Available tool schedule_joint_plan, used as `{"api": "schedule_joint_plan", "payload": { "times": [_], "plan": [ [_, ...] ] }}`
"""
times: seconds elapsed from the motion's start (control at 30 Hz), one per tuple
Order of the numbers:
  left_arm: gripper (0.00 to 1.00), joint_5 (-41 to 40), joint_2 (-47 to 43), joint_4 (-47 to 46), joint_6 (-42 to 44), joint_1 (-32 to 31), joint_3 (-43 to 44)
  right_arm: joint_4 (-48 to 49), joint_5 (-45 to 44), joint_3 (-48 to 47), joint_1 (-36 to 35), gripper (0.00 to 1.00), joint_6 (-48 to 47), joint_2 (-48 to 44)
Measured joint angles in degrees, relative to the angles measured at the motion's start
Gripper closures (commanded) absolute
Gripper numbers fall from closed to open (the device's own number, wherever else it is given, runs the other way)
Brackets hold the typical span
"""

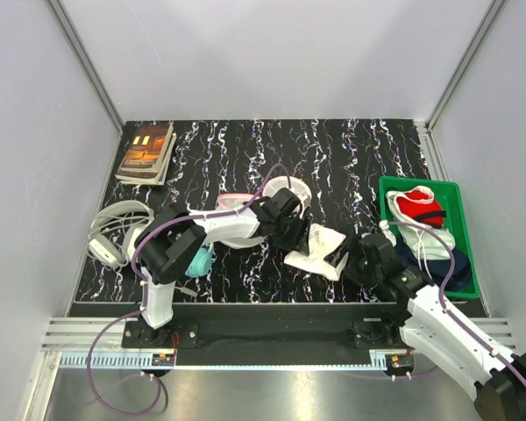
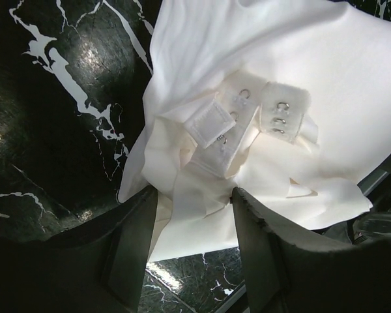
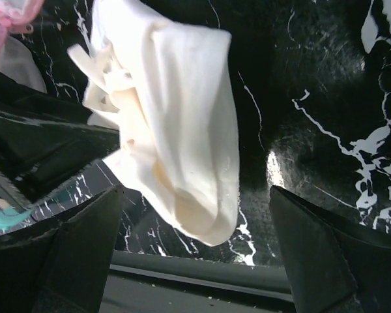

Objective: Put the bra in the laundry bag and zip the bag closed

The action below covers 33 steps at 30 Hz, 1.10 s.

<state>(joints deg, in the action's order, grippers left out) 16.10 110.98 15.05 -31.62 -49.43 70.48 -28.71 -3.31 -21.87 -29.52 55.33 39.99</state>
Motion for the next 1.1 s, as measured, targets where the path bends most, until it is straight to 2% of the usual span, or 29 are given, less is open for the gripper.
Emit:
{"api": "schedule_joint_plan", "payload": {
  "times": [0.17,0.37,0.47,0.5,0.53,0.6,0.63,0.73,0.77,0.93,1.1],
  "plan": [
    [0.44,0.50,0.52,-0.20,-0.39,0.22,0.52,7.41,4.13,7.17,0.00,0.00,-0.83,-1.22],
    [0.44,0.83,0.59,-0.57,-0.39,0.31,0.52,21.11,6.16,8.81,0.00,0.00,-3.02,6.01],
    [0.42,0.83,0.57,-0.66,-0.39,0.28,0.52,28.52,6.54,8.63,0.00,0.16,-4.11,11.37],
    [0.41,0.81,0.50,-0.72,-0.39,0.28,0.48,30.91,6.67,8.61,0.00,0.25,-4.33,13.07],
    [0.34,0.81,0.22,-1.05,-0.39,0.28,0.20,32.92,6.69,8.70,0.00,0.48,-4.57,14.53],
    [0.26,0.61,-1.07,-0.90,-0.22,0.31,-0.48,36.54,6.60,9.11,0.00,0.58,-5.05,16.98],
    [0.23,0.48,-2.16,-0.59,-0.26,0.37,-0.79,37.40,6.51,9.27,0.00,0.77,-4.96,17.57],
    [0.19,0.15,-7.91,0.96,-0.35,1.16,-1.62,39.19,5.86,9.46,0.00,0.97,-4.70,17.97],
    [0.19,0.13,-9.92,1.75,-0.31,1.57,-1.62,39.28,5.75,9.46,0.00,1.00,-4.85,17.77],
    [0.20,-0.81,-23.93,6.49,0.85,7.23,-1.09,32.20,4.83,7.78,0.00,1.00,-5.25,13.62],
    [0.18,-3.52,-31.52,12.92,4.04,21.94,2.34,18.71,1.57,-1.05,0.00,1.00,-7.19,8.00]
  ]
}}
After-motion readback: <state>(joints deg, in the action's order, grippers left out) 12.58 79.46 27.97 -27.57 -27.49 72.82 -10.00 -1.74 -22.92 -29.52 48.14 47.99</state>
